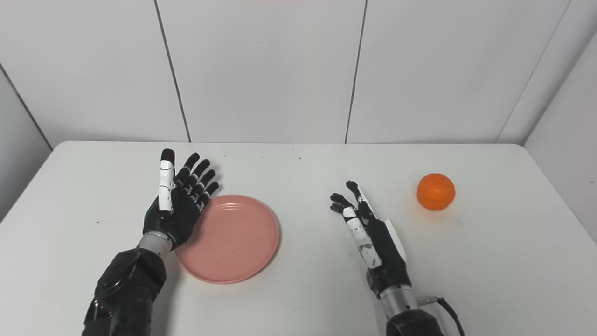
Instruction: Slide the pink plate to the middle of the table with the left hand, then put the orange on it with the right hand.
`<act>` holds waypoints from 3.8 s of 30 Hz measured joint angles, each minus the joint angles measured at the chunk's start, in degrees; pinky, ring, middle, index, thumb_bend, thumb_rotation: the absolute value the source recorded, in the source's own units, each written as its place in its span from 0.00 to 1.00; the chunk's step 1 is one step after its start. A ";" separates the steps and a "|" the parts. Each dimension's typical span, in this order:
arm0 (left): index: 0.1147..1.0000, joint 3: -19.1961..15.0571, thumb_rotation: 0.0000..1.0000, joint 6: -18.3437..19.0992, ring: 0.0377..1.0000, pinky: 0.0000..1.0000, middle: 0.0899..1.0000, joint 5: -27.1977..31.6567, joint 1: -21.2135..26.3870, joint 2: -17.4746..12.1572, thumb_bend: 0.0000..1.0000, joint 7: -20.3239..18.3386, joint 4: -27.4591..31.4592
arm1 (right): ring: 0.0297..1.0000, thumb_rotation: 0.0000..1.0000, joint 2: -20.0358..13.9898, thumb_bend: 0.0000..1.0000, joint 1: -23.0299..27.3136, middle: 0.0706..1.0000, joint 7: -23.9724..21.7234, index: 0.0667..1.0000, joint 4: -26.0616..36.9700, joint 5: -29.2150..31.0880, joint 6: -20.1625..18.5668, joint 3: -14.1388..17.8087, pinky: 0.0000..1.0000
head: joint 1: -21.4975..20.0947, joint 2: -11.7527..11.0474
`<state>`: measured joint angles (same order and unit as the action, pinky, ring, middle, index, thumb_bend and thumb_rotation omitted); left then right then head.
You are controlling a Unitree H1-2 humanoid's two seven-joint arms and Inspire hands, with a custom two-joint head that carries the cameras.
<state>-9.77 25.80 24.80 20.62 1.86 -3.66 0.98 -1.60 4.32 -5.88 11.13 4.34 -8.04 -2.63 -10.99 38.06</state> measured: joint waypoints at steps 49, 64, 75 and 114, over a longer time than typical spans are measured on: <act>1.00 3.32 0.81 -5.81 0.94 0.99 1.00 -3.59 -1.85 -8.11 0.84 -8.65 -5.38 | 0.85 0.85 -0.59 0.78 0.11 0.84 -0.99 0.96 -2.07 1.38 0.01 0.48 0.99 | 1.85 -2.02; 1.00 -0.94 0.85 1.15 0.92 0.96 0.98 5.55 -2.26 -0.98 0.79 2.20 -1.82 | 0.86 0.85 -0.56 0.77 0.18 0.85 -0.99 0.96 -2.06 1.32 0.01 0.10 0.99 | 1.67 -1.76; 1.00 -0.05 0.81 1.18 0.93 0.96 0.96 9.74 -2.23 -0.07 0.78 5.52 -1.69 | 0.85 0.85 -0.54 0.78 0.18 0.84 -0.98 0.96 -1.74 1.31 0.00 -0.25 0.98 | 1.32 -1.32; 1.00 3.29 0.85 1.18 0.94 0.98 0.97 18.66 -3.21 -2.39 0.77 9.28 -0.84 | 0.74 1.00 -12.24 0.75 12.33 0.80 8.77 0.77 1.94 -16.92 4.27 10.04 0.79 | -3.34 -4.66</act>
<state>-6.48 26.99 43.46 17.41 -0.53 5.63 0.13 -13.84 16.66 2.89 13.07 -12.58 -3.77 7.41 -14.33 33.40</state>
